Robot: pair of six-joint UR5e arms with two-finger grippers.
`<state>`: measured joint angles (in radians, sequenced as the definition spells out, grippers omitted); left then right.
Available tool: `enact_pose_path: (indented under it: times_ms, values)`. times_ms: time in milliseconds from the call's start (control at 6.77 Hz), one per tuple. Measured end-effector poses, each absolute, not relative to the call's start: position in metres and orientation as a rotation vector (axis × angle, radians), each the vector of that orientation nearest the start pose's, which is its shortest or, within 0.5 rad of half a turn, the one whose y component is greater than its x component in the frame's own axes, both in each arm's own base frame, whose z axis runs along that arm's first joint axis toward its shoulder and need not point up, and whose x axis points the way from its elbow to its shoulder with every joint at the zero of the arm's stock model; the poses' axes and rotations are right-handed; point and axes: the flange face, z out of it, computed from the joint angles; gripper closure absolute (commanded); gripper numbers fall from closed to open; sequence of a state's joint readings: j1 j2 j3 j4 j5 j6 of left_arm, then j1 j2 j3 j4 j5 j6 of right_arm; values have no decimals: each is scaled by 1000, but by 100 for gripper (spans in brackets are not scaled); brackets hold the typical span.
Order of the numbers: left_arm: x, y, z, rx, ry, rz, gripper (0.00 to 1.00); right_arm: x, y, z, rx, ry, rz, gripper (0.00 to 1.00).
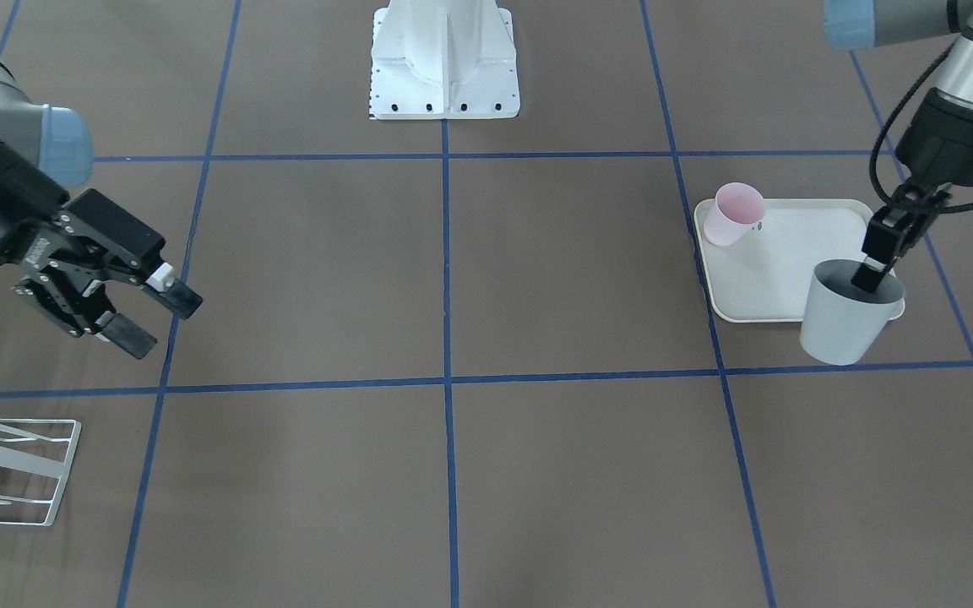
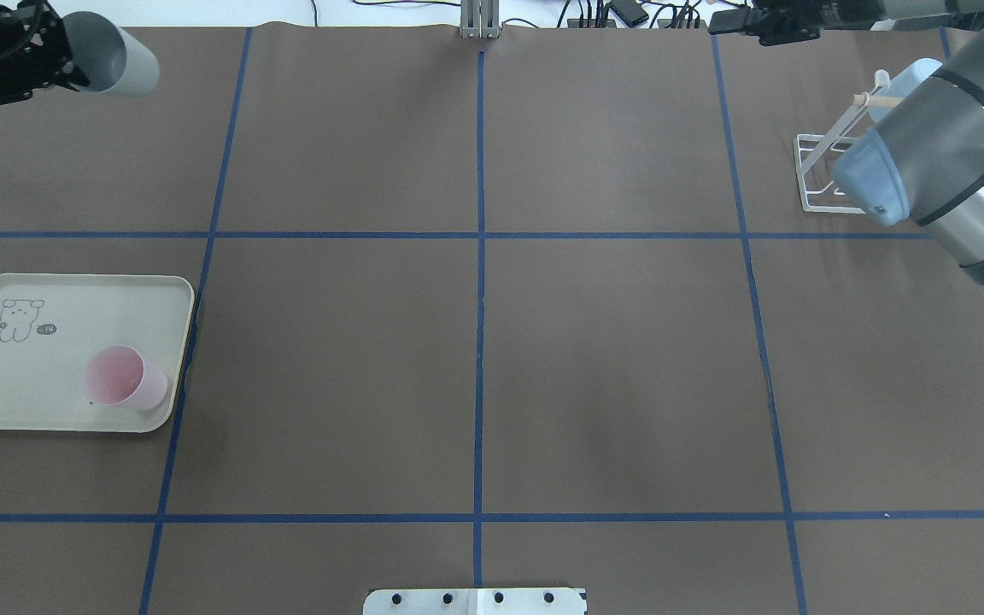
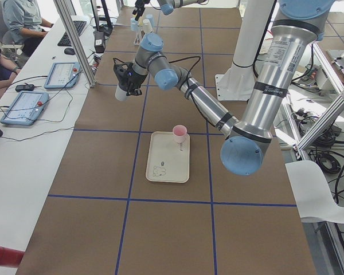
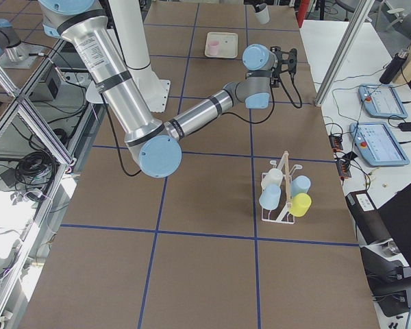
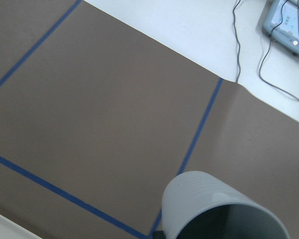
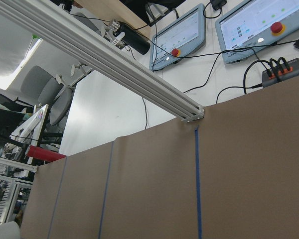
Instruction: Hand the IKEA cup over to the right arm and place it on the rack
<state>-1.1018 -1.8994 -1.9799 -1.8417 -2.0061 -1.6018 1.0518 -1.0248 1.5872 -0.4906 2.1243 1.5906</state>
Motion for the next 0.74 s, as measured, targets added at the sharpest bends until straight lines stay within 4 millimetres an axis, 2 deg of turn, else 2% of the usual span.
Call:
enact_pose_path:
  times_ms: [148, 443, 738]
  values:
    - [184, -532, 244, 141, 1208, -886, 100, -277, -577, 185, 405, -1639, 404, 0]
    - [205, -522, 224, 47, 1465, -1088, 100, -335, -547, 133, 371, -1761, 533, 0]
    - [223, -510, 213, -94, 1703, -1227, 100, -367, -524, 102, 359, -1838, 608, 0]
